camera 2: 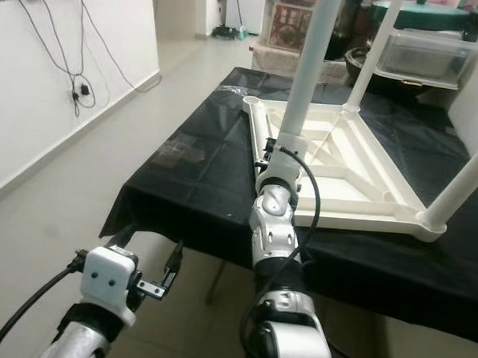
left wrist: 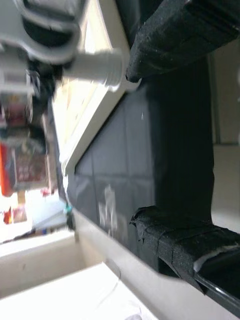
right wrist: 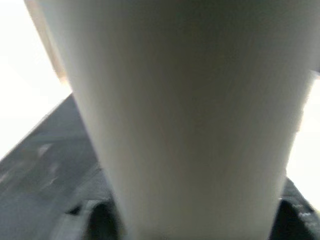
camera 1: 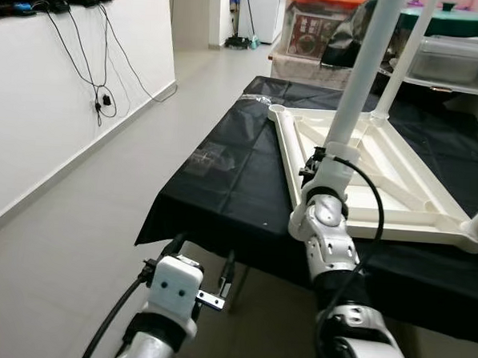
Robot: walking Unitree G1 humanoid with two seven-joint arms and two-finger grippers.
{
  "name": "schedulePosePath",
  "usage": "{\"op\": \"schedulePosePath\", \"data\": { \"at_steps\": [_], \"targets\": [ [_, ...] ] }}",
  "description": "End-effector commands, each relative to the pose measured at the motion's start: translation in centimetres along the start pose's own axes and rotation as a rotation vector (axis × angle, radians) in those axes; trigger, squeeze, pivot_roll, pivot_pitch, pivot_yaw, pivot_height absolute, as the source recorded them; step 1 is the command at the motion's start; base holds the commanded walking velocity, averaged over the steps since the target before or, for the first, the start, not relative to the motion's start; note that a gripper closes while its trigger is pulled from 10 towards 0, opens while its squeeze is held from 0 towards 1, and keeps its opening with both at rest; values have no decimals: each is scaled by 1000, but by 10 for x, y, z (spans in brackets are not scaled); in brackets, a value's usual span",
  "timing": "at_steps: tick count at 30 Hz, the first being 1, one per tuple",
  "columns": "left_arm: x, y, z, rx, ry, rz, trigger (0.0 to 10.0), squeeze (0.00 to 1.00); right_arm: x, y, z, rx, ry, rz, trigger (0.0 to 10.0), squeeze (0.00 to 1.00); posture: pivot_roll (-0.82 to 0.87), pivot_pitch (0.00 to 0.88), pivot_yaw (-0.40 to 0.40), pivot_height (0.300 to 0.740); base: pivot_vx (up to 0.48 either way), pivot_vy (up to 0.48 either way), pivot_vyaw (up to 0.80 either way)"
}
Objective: Building children table
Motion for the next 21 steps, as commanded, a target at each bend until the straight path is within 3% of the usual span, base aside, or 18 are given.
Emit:
{"op": "schedulePosePath", "data": {
  "at_steps": [1, 4, 5, 6, 9, 10, 14, 16, 18, 21],
  "targets": [
    [-4, -3, 1, -6, 13, 11, 10000, 0, 5, 10, 0, 62, -26, -19, 10000, 1000, 114, 67, -17, 740, 0, 0, 0],
    [-4, -3, 1, -6, 14, 12, 10000, 0, 10, 11, -2, 80, -46, -21, 10000, 1000, 114, 67, -17, 740, 0, 0, 0],
    [-4, -3, 1, -7, 14, 12, 10000, 0, 16, 13, -3, 124, -53, -32, 10000, 0, 114, 67, -17, 740, 0, 0, 0],
    [-4, -3, 1, -7, 14, 12, 10000, 0, 16, 13, -3, 124, -53, -32, 10000, 0, 114, 67, -17, 740, 0, 0, 0],
    [-4, -3, 1, -7, 15, 11, 10000, 0, 30, 18, -15, 375, -14, -76, 10000, 0, 114, 67, -17, 740, 0, 0, 0],
    [-4, -3, 1, -7, 15, 11, 10000, 0, 30, 18, -15, 375, -14, -76, 10000, 0, 114, 67, -17, 740, 0, 0, 0],
    [-4, -3, 2, -7, 15, 10, 10000, 0, 36, 25, -18, 588, 45, -50, 10000, 0, 120, 71, -17, 740, 0, 0, 0],
    [-4, -3, 2, -7, 15, 10, 10000, 0, 36, 25, -18, 588, 45, -50, 10000, 0, 120, 71, -17, 740, 0, 0, 0],
    [-4, -2, 2, -5, 16, 10, 10000, 0, 34, 41, -13, 784, 115, -41, 10000, 0, 124, 73, -17, 740, 0, 0, 0],
    [-4, -2, 3, -4, 17, 9, 10000, 0, 30, 53, -6, 906, 176, -22, 10000, 0, 130, 77, -19, 740, 0, 0, 0]
  ]
}}
Point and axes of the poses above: a point about 5 cm out from each wrist's last joint towards the gripper, its own z axis pointing back from the gripper into the wrist, its own x axis along the axis of the wrist's last joint, y = z × x, the point moved 3 cm from there along -z, pointing out of the wrist towards the gripper, and after that the axes turned 9 degrees about -z, right-handed, at the moved point
